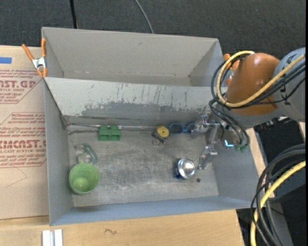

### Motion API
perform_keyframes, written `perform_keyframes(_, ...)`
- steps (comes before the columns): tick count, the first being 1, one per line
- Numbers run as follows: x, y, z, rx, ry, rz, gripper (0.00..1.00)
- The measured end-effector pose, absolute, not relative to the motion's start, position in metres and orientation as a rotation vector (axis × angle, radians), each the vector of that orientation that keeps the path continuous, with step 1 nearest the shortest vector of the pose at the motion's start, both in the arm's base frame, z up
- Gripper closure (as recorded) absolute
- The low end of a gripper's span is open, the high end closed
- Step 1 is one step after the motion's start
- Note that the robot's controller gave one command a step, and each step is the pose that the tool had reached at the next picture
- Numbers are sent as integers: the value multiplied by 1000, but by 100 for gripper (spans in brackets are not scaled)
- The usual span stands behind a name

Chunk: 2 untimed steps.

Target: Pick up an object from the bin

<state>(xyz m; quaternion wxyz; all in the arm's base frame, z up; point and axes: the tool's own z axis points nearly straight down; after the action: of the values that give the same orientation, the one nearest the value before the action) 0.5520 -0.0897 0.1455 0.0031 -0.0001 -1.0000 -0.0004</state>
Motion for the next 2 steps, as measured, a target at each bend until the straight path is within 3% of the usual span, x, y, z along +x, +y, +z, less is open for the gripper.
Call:
perform_keyframes(1,508,-81,75,560,-3087,-4,0)
perform_keyframes(2,510,-81,77,560,-3092,-1,100)
